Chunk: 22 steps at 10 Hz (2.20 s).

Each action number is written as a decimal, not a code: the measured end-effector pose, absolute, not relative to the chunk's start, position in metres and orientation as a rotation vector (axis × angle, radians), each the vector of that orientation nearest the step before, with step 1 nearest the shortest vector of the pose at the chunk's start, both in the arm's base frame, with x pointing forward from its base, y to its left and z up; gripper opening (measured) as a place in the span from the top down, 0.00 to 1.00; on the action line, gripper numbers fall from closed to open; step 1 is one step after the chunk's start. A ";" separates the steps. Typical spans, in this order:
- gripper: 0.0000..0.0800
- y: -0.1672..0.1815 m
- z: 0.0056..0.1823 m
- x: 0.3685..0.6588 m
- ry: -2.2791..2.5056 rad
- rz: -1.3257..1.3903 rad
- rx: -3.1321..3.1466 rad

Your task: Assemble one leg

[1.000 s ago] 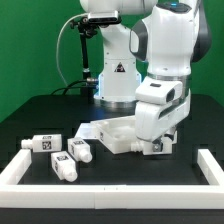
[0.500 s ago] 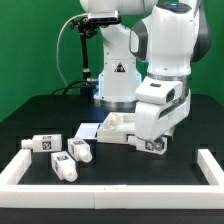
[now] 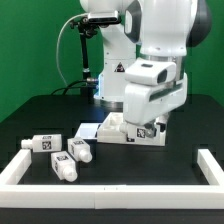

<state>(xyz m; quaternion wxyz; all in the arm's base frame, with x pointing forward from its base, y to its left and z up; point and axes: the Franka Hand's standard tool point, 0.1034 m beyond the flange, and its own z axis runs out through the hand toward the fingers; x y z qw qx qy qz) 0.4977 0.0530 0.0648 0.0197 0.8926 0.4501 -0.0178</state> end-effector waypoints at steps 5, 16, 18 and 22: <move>0.64 0.037 0.077 0.461 1.157 0.034 2.866; 0.64 -0.055 0.080 0.440 0.924 -0.020 2.936; 0.64 -0.051 0.079 0.438 0.834 -0.035 2.970; 0.64 -0.015 0.079 0.435 0.619 -0.054 3.048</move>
Offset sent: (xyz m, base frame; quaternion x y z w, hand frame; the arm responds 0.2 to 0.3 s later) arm -0.0194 0.0081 -0.0217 0.0400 -0.0532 0.1869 0.9801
